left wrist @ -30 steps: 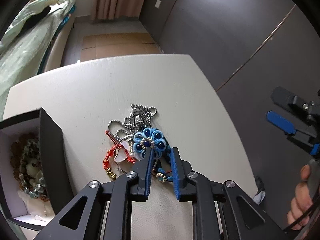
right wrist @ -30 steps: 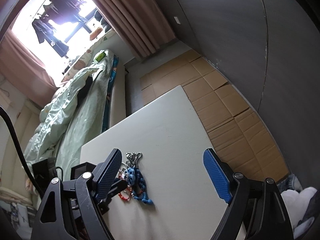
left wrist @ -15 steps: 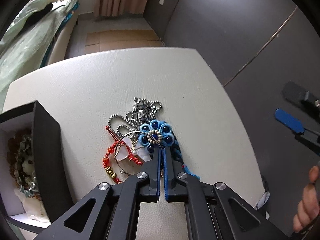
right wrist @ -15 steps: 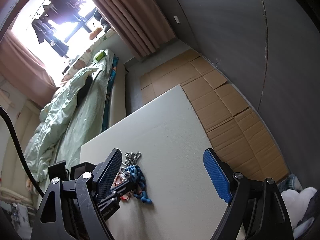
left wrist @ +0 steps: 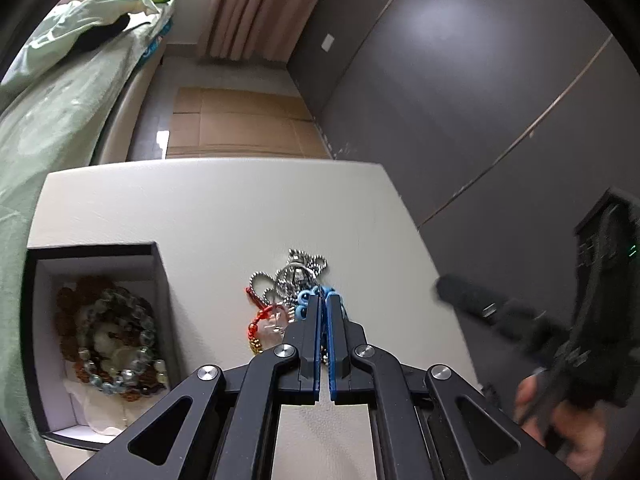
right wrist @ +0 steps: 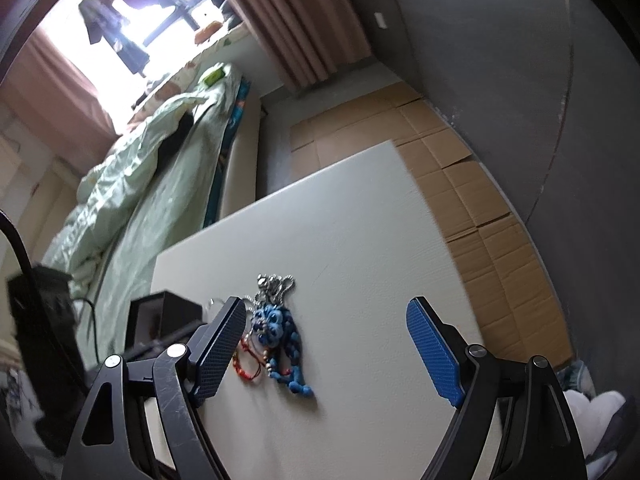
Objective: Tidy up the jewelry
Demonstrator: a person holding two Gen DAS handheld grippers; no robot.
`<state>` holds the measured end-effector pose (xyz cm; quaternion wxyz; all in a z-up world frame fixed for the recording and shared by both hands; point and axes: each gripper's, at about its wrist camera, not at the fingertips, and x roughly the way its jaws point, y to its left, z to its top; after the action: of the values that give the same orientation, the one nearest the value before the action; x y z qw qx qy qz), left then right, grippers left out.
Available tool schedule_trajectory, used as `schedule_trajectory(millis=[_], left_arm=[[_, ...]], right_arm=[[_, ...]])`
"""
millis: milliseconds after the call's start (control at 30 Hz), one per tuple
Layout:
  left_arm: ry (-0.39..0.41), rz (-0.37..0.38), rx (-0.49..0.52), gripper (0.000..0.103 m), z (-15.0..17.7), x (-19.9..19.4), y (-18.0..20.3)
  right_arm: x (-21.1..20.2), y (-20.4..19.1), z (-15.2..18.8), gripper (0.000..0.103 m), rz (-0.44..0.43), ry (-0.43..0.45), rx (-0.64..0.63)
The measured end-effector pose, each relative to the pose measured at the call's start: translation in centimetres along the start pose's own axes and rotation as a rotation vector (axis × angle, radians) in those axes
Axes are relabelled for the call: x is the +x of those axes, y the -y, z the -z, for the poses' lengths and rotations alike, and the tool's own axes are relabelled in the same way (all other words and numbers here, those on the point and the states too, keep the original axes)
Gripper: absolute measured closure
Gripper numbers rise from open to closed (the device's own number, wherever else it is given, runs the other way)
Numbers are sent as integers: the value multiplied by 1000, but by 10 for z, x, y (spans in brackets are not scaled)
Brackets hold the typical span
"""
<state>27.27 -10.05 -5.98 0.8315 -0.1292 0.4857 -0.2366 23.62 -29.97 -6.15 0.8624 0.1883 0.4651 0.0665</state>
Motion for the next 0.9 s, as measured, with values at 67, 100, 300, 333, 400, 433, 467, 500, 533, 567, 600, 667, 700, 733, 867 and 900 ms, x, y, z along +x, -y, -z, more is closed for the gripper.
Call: schedule_trajectory(millis=[67,100,300,333,400,433,467,500,533,567,600,667,700,733,867,900], left_arm=[[12,18,-12,101,-1,-8,-3],[18,18,-13,101,-2,-11,-4],[52,29,-30,101,-5,-27,-11],[59,29,-34,101,-6,-29,-14],[72,28,-45,101,-8,-34,-19],[78,27,-51,101,-10,-37,-22],[83,26,-56,101,-10,-39,-24],[90,24,-63,101,-10,-42,-27],[94,22,-68,101,-11,-44,-30],[100,20,-75,101,-11,-47,-33],[106,19,-83,101,-11,-49,-36],[117,16,-95,101,-12,-54,-42],[123,12,-100,101,-12,-57,-45],[130,8,-106,101,-12,-60,-48],[142,0,-121,101,-10,-68,-57],[143,-2,-125,101,-9,-69,-59]], right_arm=[[8,-9,2,20,-2,-22,-30],[11,-13,3,22,-1,-31,-43],[30,-30,9,26,10,-75,-102],[34,-32,9,26,16,-84,-109],[40,-36,11,26,30,-97,-121],[42,-38,12,26,35,-102,-127],[46,-41,13,27,41,-111,-135],[49,-42,13,28,45,-118,-140],[52,-44,13,29,50,-126,-146],[55,-46,13,30,56,-132,-151],[59,-48,14,30,66,-140,-158],[66,-52,14,30,85,-152,-173],[68,-53,15,30,89,-156,-182],[70,-55,15,30,93,-159,-191],[77,-62,18,30,127,-170,-230],[79,-64,19,30,136,-175,-240]])
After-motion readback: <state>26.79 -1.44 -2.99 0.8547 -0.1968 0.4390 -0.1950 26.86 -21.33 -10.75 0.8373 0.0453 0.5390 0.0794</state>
